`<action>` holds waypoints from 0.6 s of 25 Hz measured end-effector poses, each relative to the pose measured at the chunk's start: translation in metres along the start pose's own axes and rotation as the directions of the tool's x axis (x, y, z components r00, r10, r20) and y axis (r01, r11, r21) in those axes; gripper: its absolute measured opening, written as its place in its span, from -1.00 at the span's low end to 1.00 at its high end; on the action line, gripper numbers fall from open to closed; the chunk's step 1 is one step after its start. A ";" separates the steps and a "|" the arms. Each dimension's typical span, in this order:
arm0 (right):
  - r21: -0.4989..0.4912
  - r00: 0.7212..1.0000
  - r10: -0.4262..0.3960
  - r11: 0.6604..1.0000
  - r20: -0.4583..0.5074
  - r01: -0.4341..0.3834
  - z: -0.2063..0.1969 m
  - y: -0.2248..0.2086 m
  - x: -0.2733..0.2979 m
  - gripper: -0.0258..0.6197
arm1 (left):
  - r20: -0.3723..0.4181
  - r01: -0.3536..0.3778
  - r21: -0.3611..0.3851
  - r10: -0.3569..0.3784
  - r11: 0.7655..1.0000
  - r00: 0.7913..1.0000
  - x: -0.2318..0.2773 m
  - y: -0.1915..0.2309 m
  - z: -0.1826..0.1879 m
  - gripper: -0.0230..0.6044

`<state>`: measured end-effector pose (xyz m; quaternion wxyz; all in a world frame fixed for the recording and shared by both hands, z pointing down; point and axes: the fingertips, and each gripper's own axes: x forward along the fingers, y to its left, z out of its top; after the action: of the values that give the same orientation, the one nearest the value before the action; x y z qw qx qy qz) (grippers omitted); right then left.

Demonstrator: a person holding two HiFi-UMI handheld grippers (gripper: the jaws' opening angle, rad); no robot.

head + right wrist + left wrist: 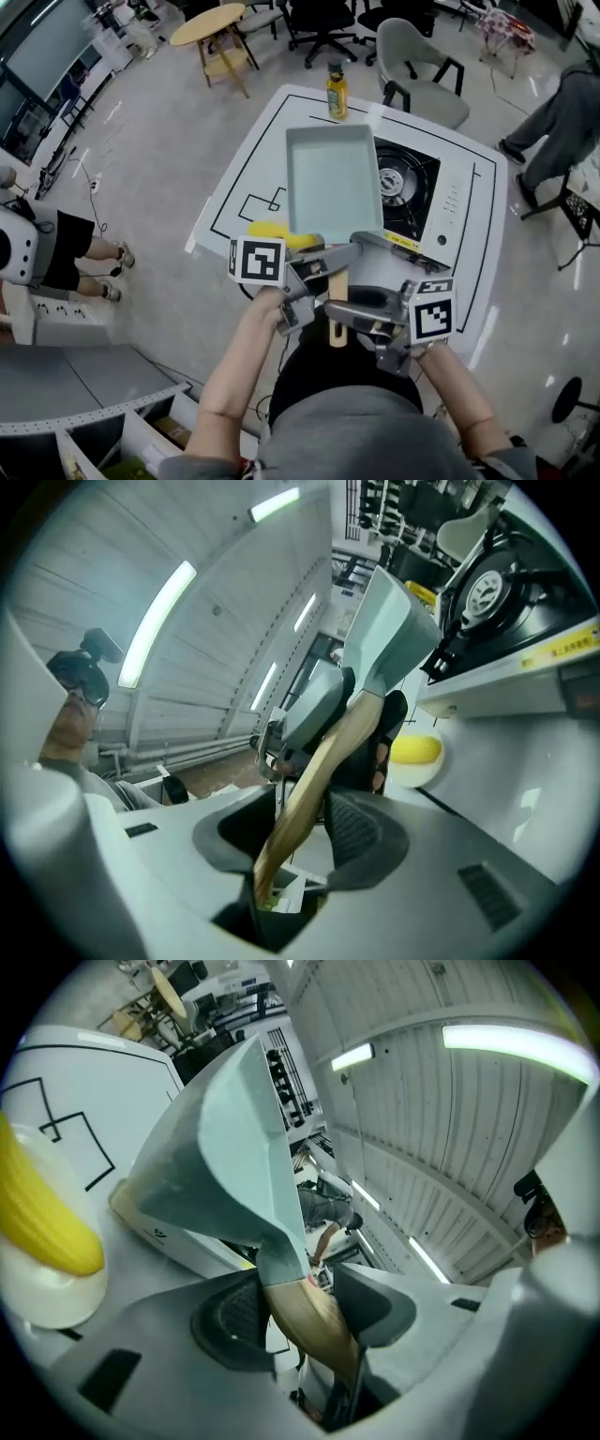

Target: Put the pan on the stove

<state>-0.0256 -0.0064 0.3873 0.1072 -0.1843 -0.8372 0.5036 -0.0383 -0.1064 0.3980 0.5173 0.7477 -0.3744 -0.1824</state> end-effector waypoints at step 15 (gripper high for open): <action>0.074 0.929 -0.207 0.978 0.308 0.193 0.047 -0.037 -0.013 -0.40 | -0.335 0.166 -0.045 -0.172 0.985 0.926 0.061 0.010 0.013 -0.31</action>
<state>-0.0381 -0.0655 0.3975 0.0274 -0.0134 -0.8472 0.5305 -0.0107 -0.1625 0.4091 0.5621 0.7932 -0.2129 -0.0983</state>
